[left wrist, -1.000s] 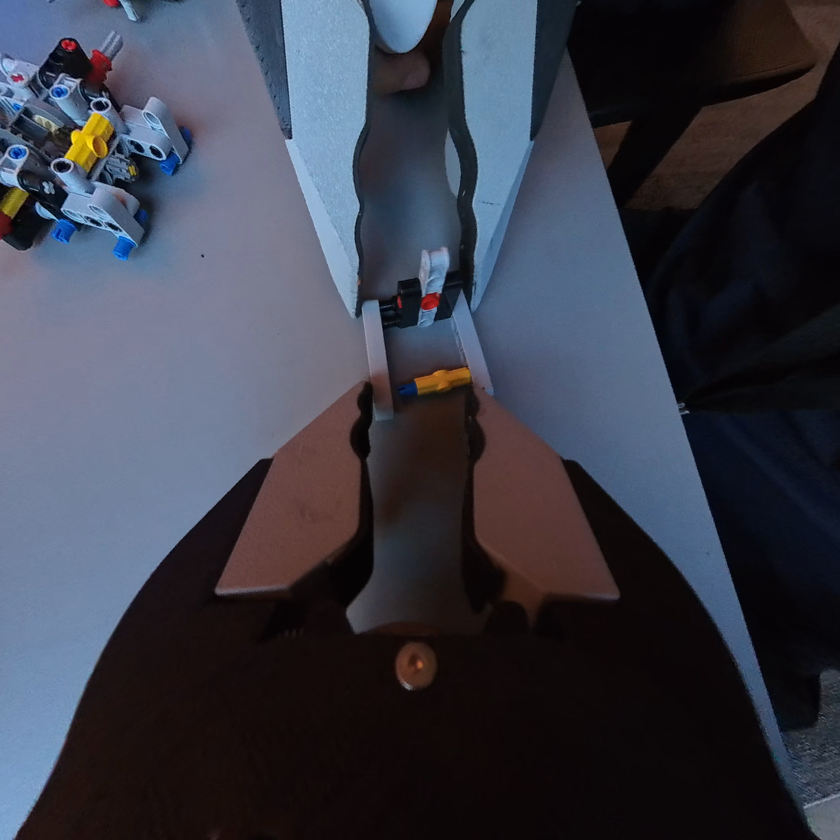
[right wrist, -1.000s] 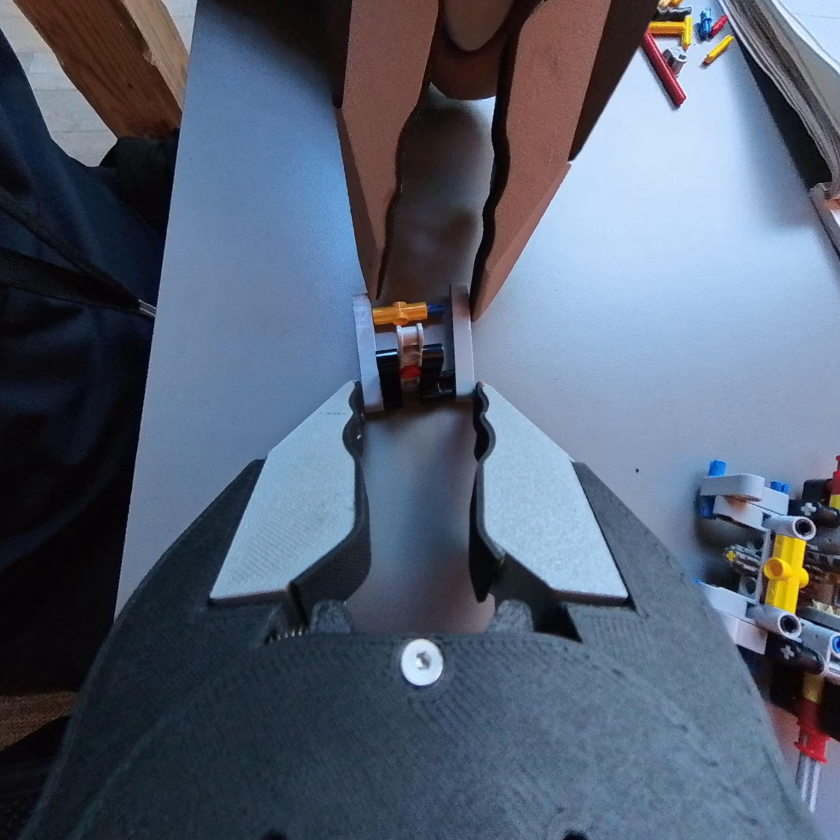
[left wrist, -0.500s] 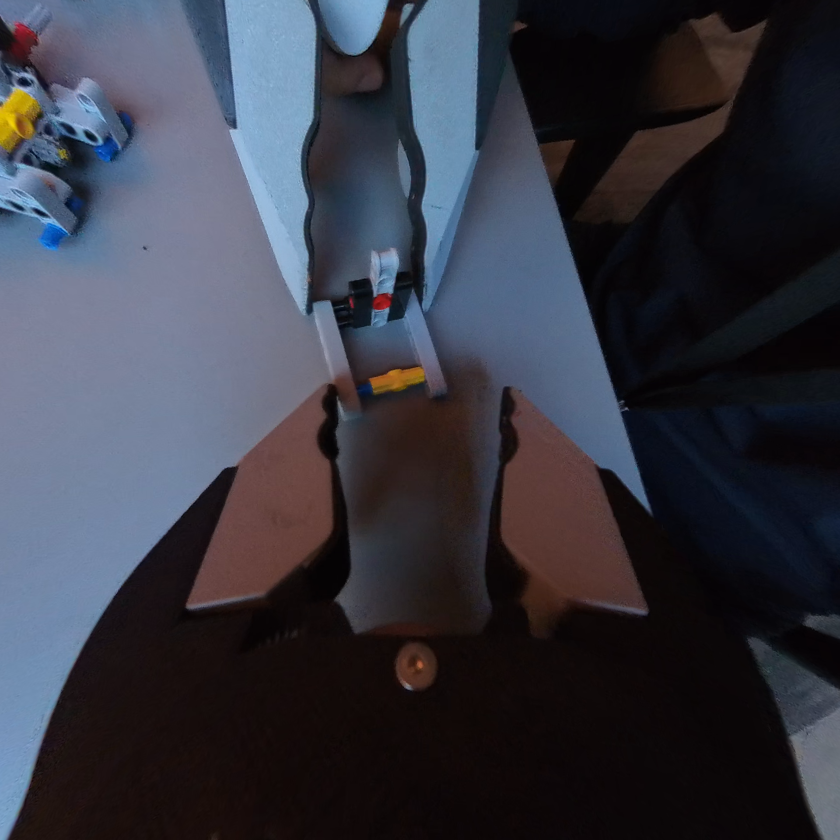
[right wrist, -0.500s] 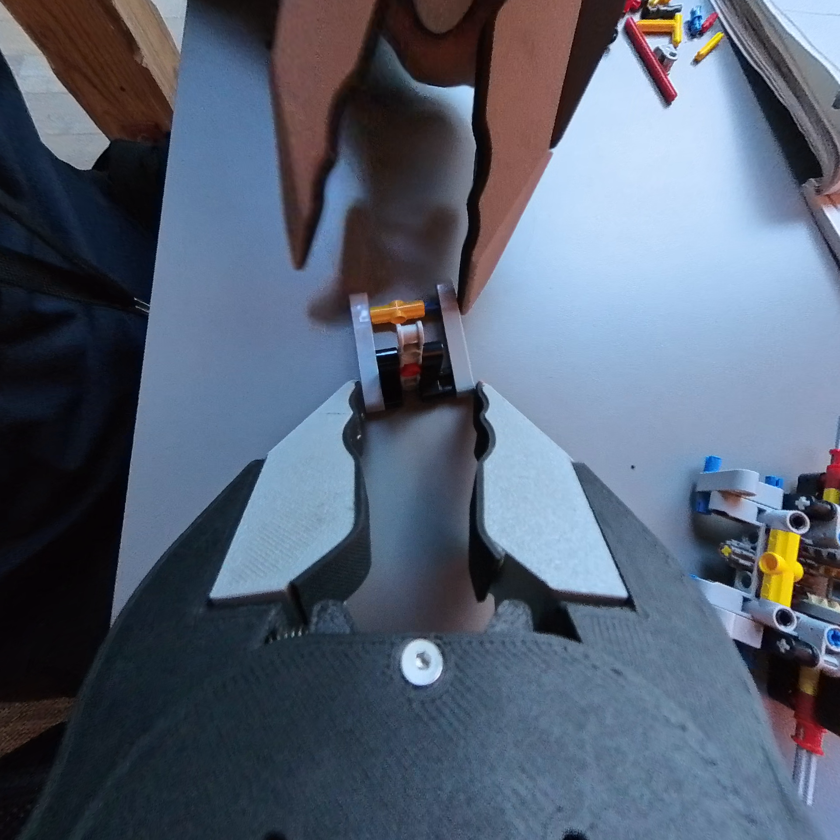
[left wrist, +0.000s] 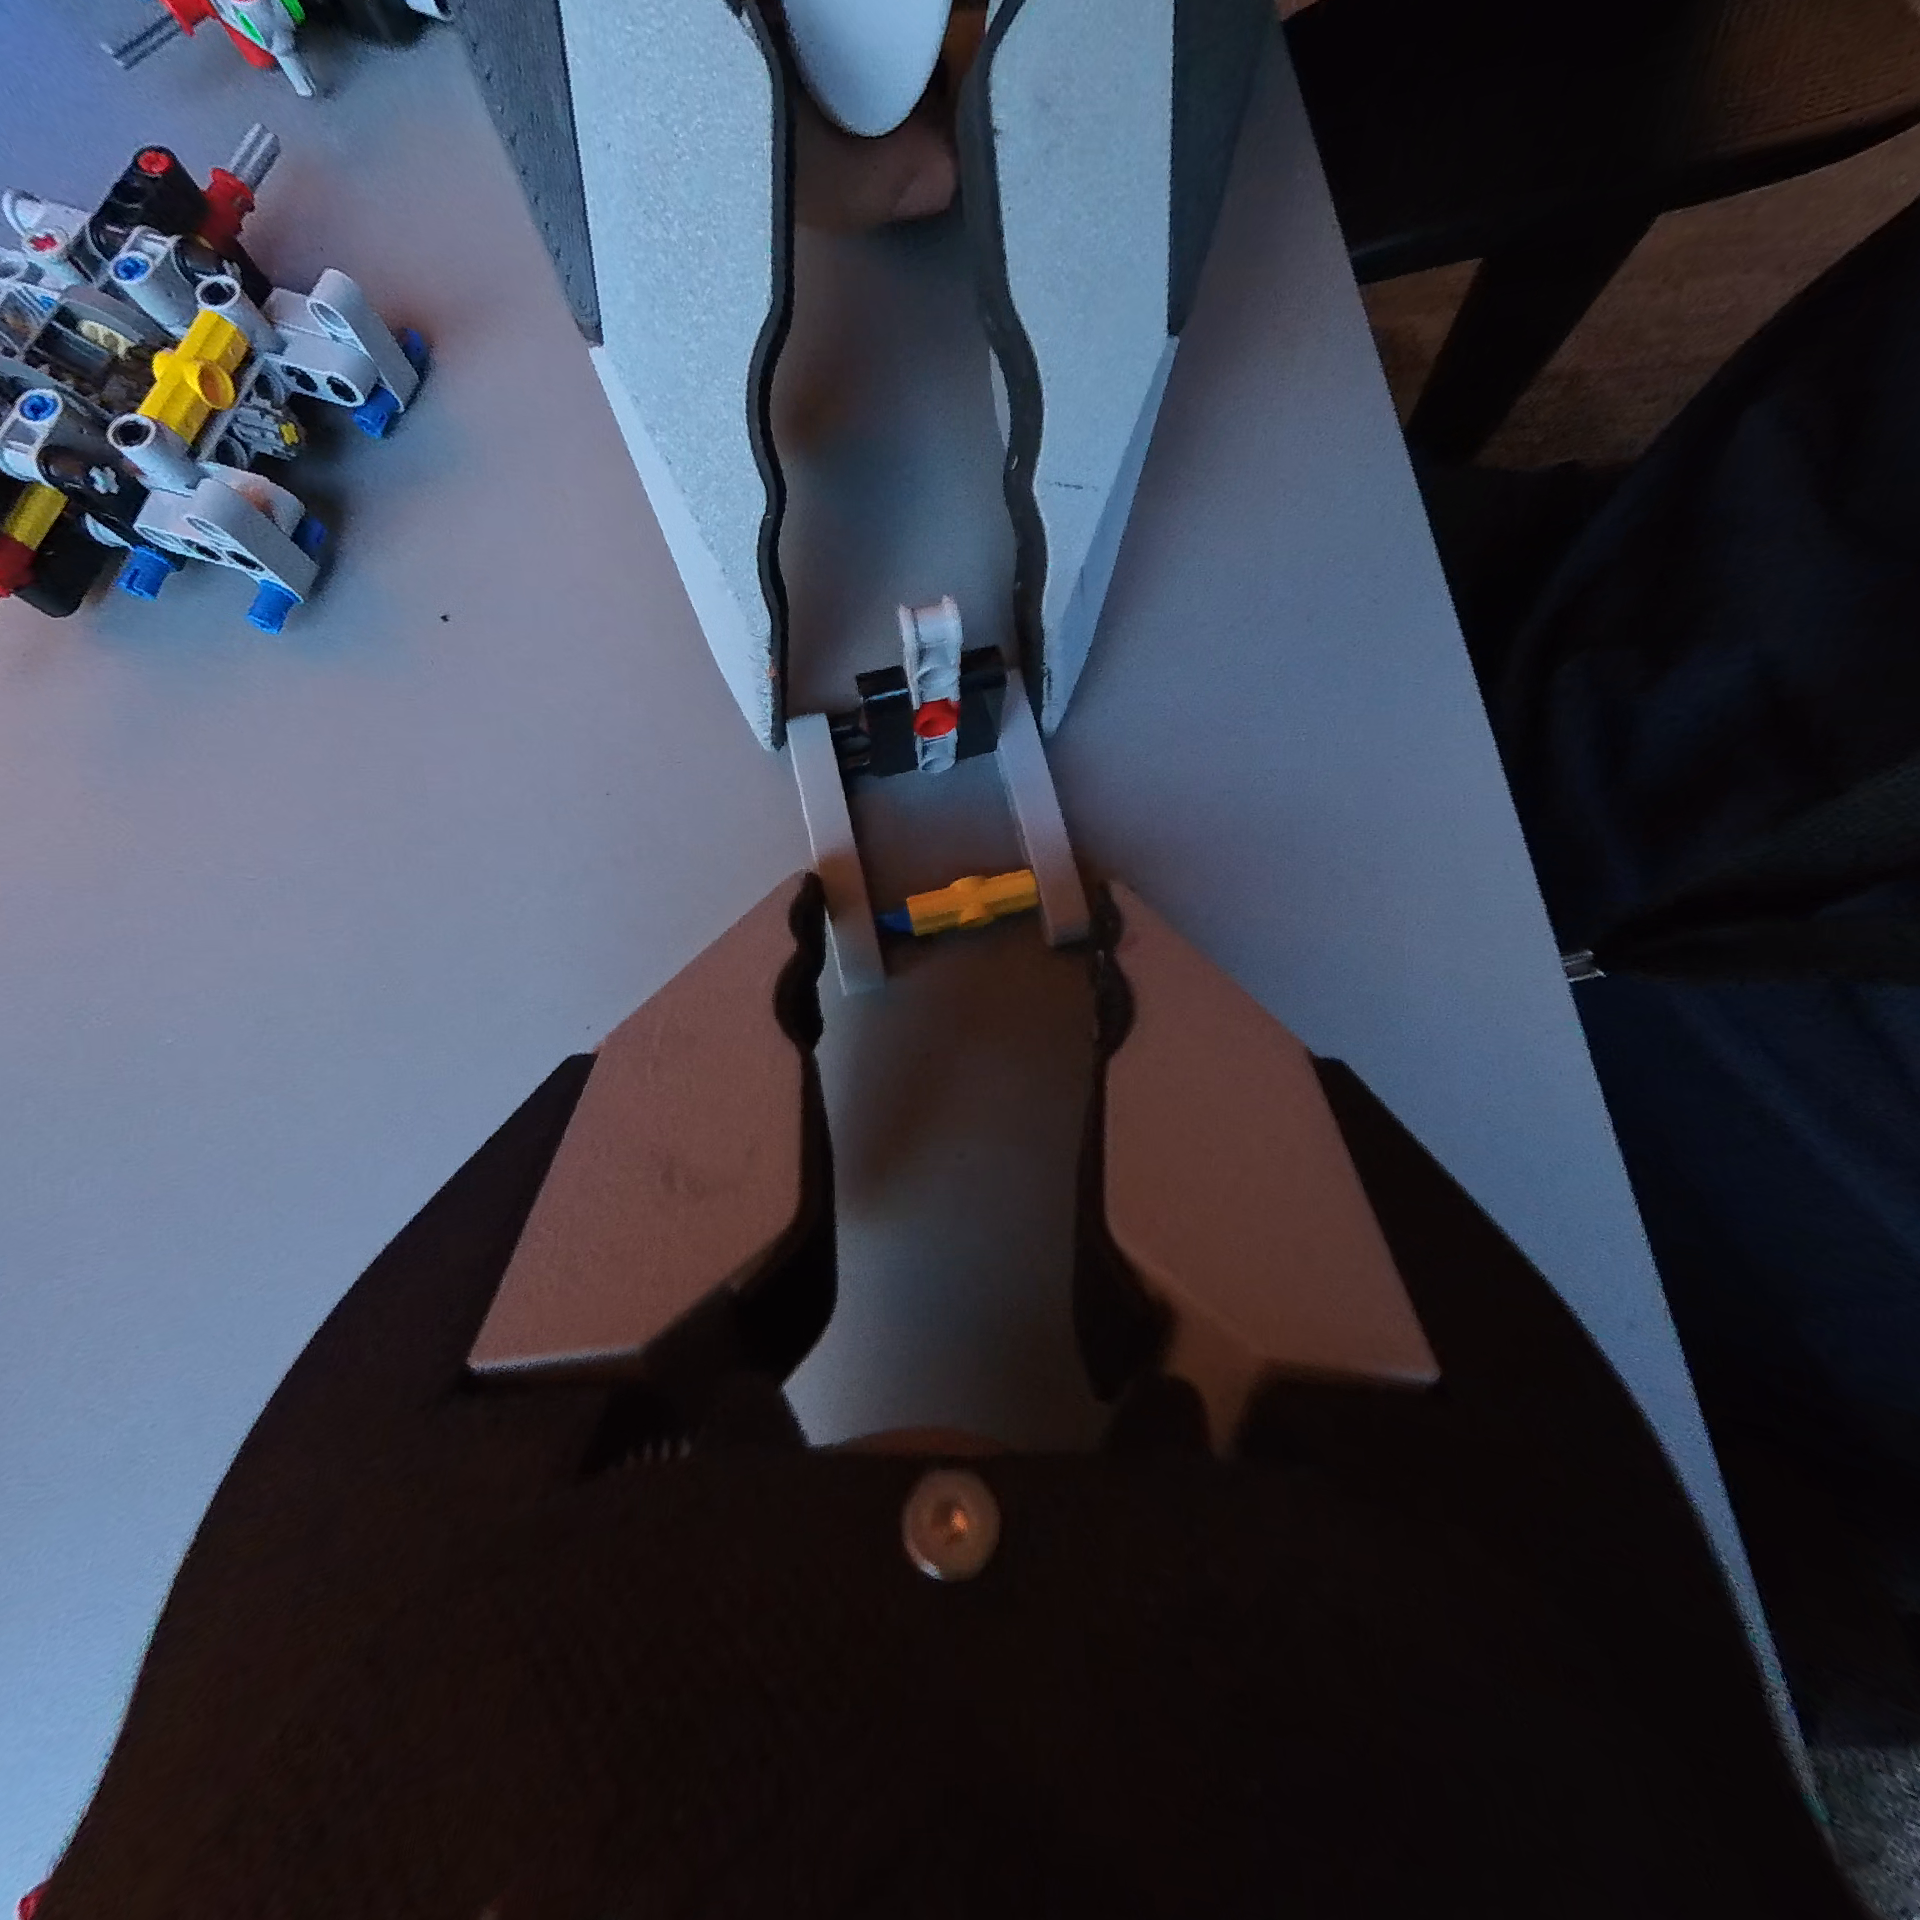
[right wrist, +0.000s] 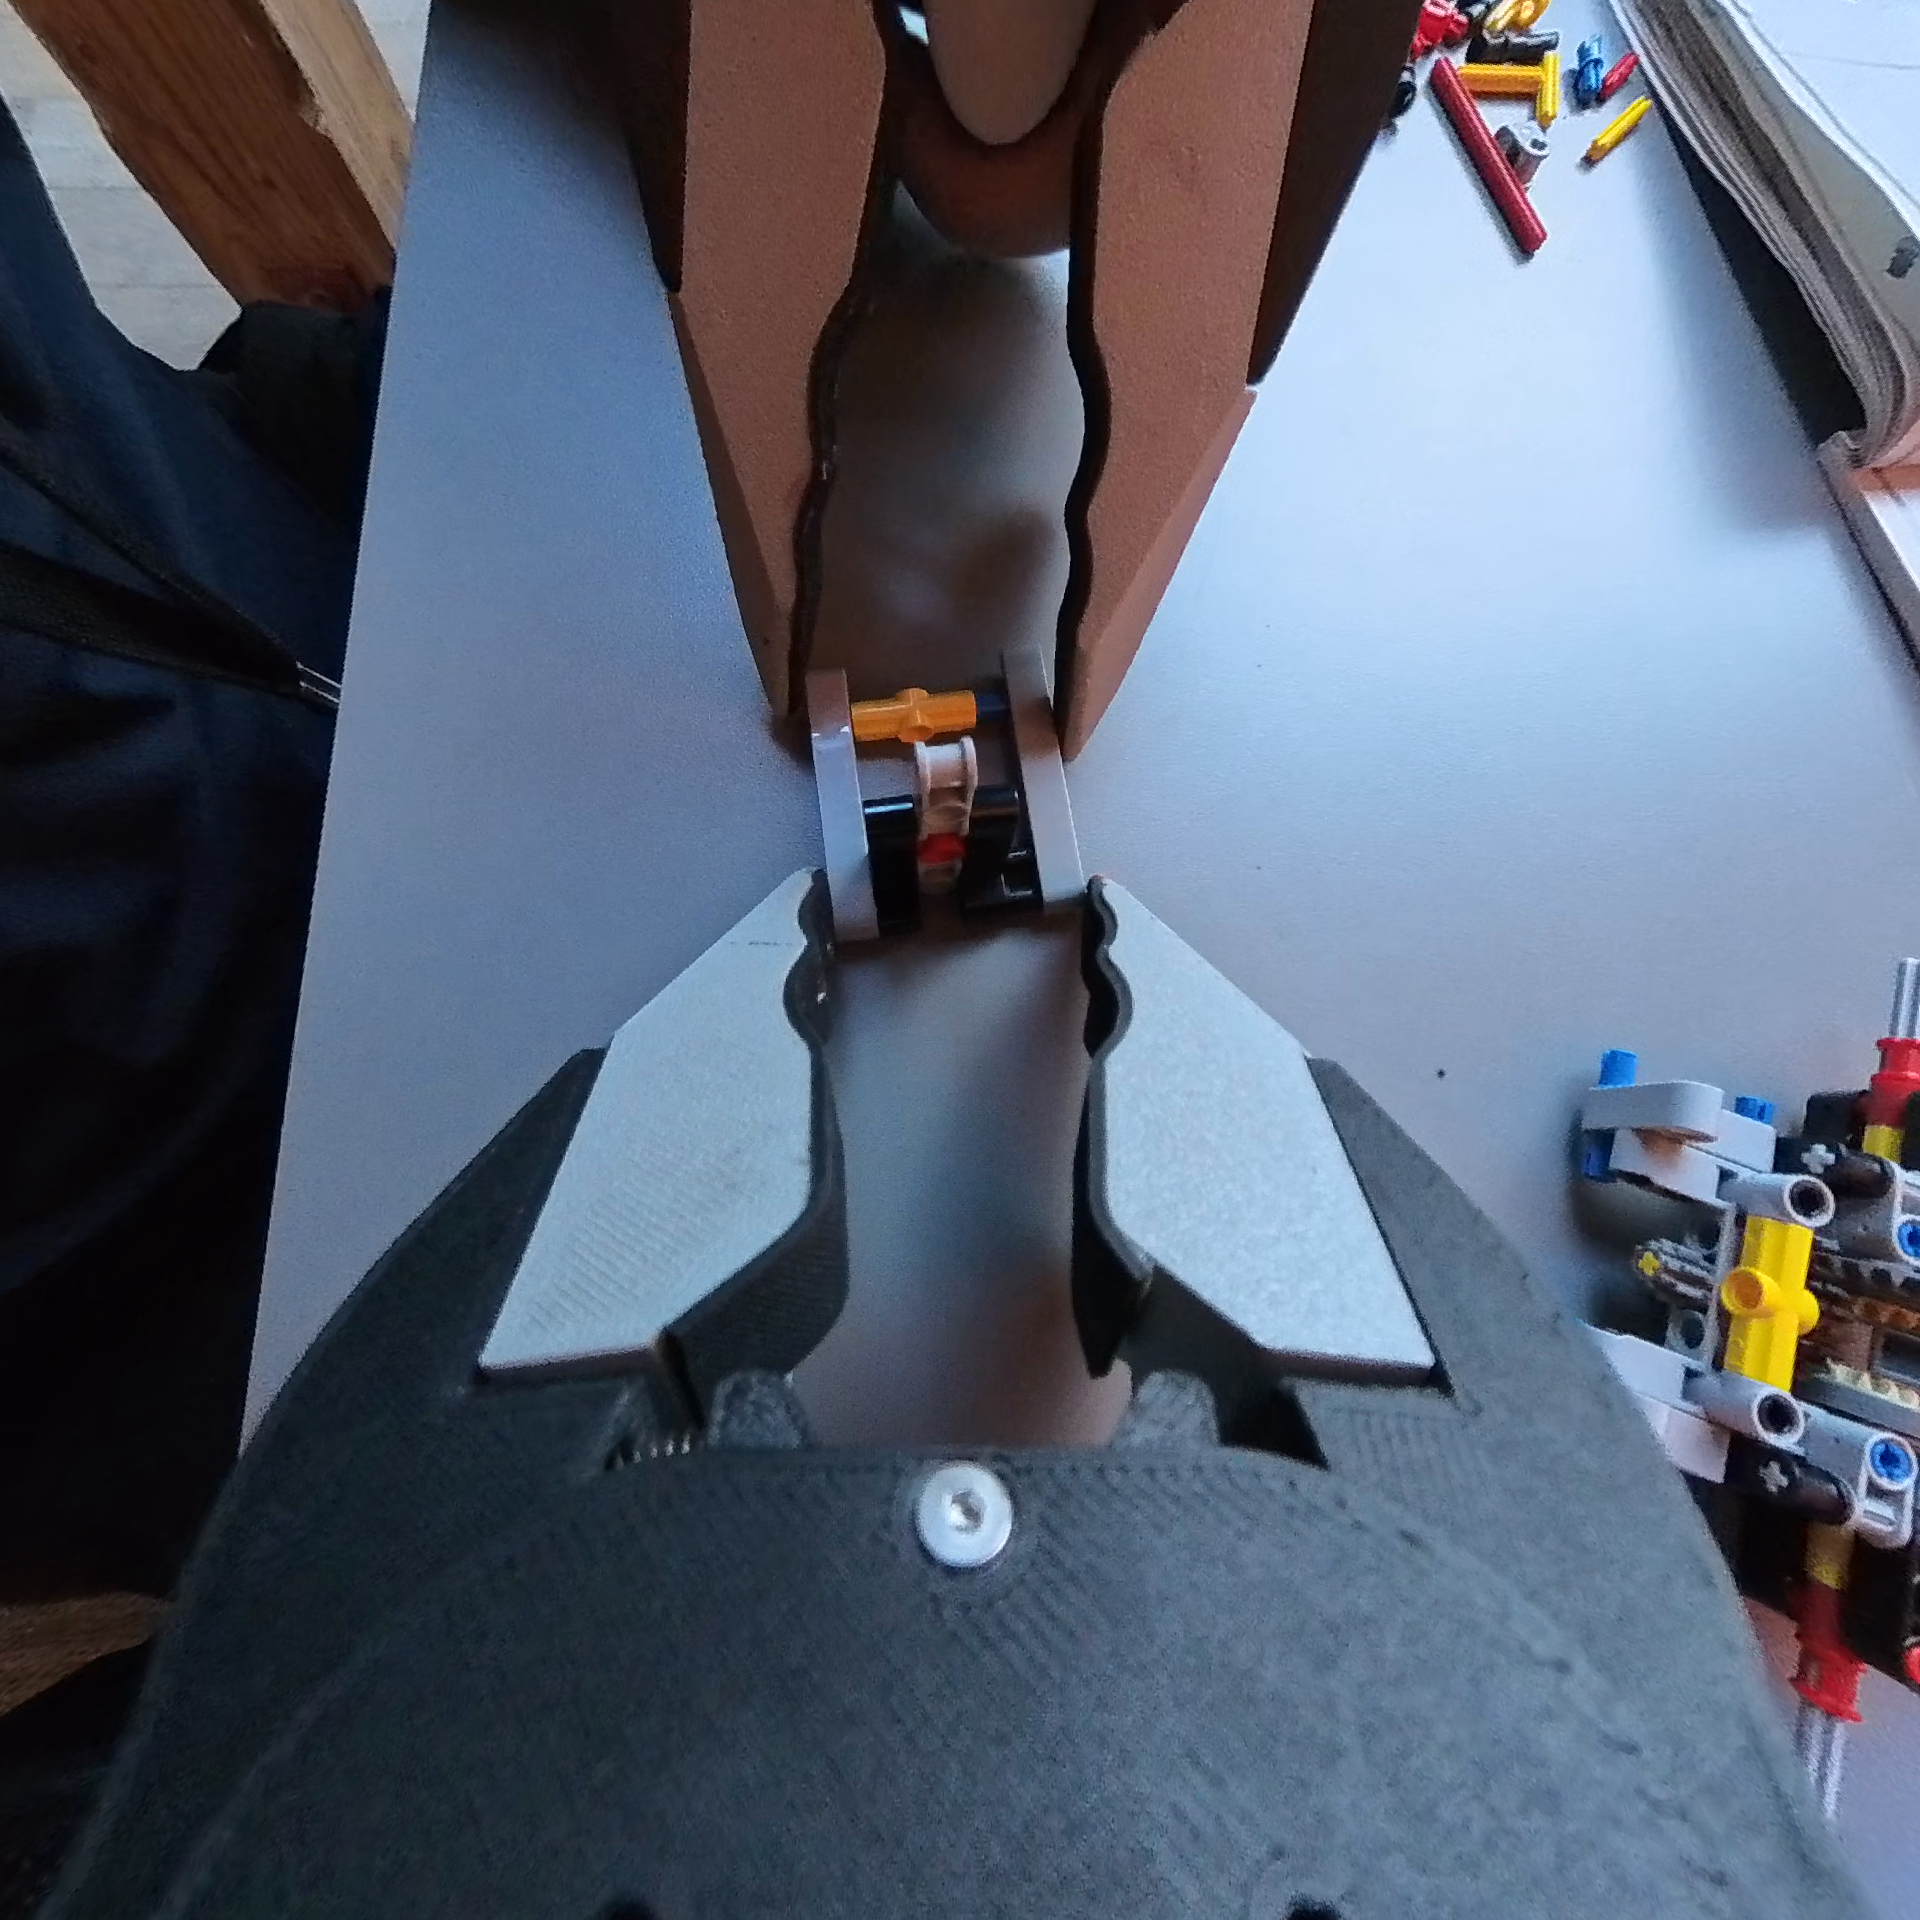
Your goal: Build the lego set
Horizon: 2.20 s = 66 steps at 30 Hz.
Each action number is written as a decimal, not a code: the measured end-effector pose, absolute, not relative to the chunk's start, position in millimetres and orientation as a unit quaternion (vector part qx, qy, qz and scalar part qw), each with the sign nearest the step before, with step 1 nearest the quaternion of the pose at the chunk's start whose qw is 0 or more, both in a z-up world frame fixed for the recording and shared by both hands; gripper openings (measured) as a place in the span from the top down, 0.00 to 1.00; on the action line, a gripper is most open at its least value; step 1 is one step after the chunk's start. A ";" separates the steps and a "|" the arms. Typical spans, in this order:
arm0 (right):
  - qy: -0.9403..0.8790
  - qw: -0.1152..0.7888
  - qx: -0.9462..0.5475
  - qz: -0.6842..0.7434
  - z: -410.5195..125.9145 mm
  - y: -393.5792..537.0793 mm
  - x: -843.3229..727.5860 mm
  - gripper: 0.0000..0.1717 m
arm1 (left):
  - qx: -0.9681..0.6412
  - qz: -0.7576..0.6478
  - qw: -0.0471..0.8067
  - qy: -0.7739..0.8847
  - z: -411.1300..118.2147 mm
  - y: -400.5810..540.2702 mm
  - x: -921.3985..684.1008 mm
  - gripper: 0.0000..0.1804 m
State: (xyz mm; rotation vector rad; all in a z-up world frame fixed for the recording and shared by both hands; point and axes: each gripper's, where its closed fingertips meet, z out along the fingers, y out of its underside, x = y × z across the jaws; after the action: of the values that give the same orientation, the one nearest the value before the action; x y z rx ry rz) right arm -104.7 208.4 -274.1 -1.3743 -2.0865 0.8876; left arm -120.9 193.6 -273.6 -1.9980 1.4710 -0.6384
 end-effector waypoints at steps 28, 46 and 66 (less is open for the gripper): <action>-0.764 0.242 -0.501 0.325 -275.2 208.4 -105.8 0.75 | -0.744 -0.251 0.294 0.545 -273.7 197.5 -118.6 0.74; -0.751 0.225 -0.518 0.342 -273.6 212.0 -105.5 0.75 | -0.763 -0.216 0.294 0.534 -274.4 195.6 -128.4 0.72; -0.784 0.236 -0.465 0.336 -272.5 201.7 -129.6 0.74 | -0.775 -0.218 0.327 0.495 -273.9 201.9 -125.2 0.74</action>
State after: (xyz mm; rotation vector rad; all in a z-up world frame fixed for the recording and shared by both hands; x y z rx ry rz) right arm -129.6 201.7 -272.5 -1.2763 -2.1508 0.9203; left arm -125.2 201.9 -273.9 -2.0309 1.2955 -0.5701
